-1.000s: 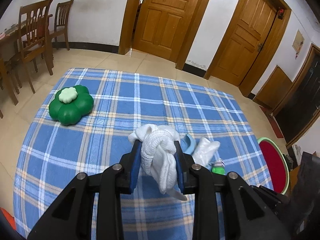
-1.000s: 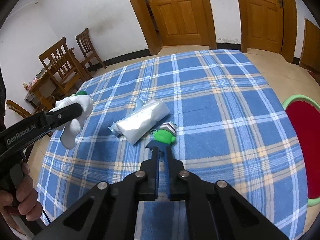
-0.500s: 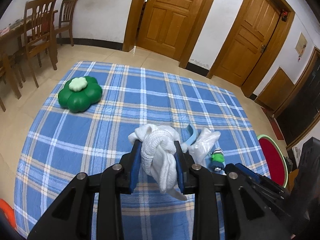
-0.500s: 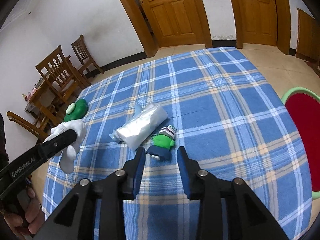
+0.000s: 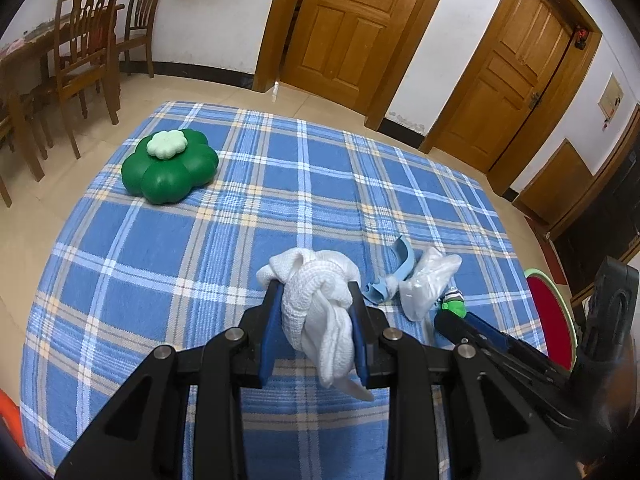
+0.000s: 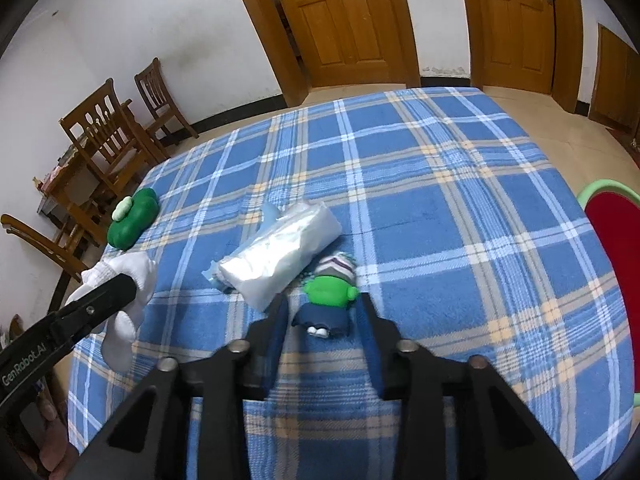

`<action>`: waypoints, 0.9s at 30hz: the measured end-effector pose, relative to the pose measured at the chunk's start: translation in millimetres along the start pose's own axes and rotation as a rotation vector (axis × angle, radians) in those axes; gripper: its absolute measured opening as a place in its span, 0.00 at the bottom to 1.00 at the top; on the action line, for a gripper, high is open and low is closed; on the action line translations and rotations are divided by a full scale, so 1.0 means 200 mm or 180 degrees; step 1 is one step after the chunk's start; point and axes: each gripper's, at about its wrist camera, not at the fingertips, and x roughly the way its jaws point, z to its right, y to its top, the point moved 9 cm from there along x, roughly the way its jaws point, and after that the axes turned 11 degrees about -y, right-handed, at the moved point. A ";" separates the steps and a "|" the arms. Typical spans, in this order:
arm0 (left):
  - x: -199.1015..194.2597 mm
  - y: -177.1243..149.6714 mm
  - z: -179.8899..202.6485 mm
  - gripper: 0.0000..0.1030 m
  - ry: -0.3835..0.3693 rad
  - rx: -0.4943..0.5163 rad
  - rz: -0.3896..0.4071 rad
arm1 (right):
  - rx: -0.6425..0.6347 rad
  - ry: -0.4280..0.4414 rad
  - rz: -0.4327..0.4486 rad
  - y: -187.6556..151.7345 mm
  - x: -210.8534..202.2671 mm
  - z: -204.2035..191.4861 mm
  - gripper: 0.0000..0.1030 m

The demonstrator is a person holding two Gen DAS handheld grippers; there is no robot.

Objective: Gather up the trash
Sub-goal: 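Grasp the green toy figure with the right tool while the left tool holds the tissues, then carry the green figure and the tissues over the red bucket with both tools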

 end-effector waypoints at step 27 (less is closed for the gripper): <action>-0.05 -0.08 0.37 0.30 -0.0134 0.0412 -0.0095 | 0.0323 -0.0237 0.0421 -0.04 -0.45 0.48 0.30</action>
